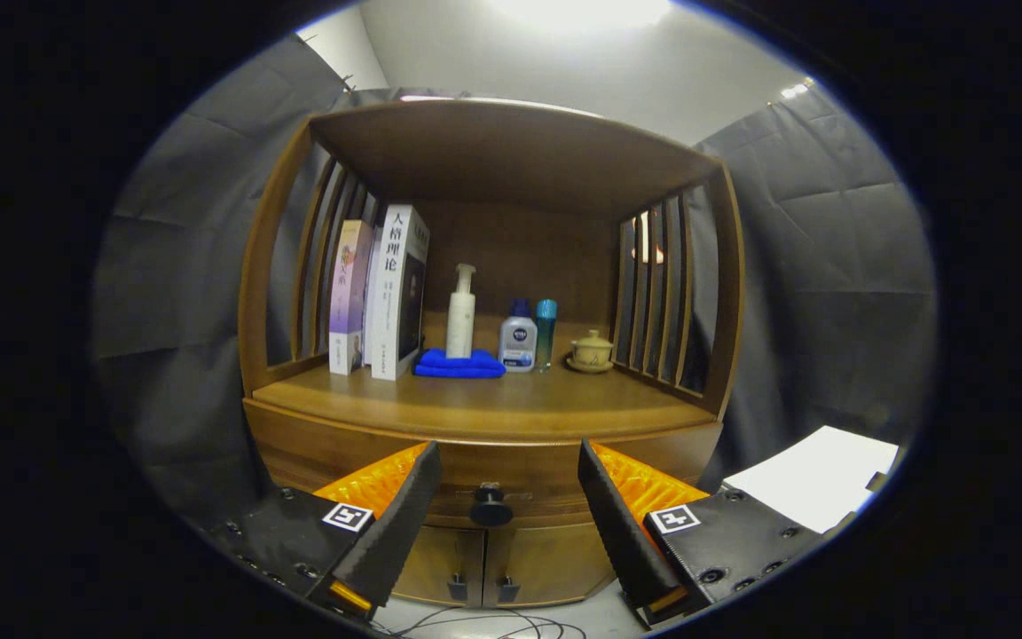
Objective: Pull open the drawer, take out the items inside it, and place them on the countertop above the cabinet.
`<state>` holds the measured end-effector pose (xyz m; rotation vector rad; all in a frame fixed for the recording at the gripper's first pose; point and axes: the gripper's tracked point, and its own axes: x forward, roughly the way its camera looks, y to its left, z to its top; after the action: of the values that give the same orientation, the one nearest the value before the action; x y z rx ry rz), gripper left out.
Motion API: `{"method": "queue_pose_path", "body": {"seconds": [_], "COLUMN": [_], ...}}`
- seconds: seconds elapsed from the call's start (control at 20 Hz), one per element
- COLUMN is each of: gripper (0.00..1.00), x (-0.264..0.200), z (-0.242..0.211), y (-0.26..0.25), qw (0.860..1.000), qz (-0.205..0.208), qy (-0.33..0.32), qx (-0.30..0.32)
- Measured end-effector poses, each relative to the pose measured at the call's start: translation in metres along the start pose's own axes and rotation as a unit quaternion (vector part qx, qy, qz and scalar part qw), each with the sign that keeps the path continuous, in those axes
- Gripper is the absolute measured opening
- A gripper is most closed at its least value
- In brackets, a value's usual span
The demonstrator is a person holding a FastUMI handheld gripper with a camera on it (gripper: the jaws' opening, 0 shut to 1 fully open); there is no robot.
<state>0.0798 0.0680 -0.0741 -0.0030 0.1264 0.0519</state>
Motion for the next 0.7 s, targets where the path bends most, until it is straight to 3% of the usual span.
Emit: {"method": "queue_pose_path", "body": {"seconds": [0.3, 0.7], "gripper": [0.98, 0.98], "x": [0.033, 0.063], "z": [-0.048, -0.098], "y": [0.015, 0.026], "qw": [0.999, 0.994], "qz": [0.008, 0.026], "qy": [0.048, 0.102], "qx": [0.023, -0.005]}}
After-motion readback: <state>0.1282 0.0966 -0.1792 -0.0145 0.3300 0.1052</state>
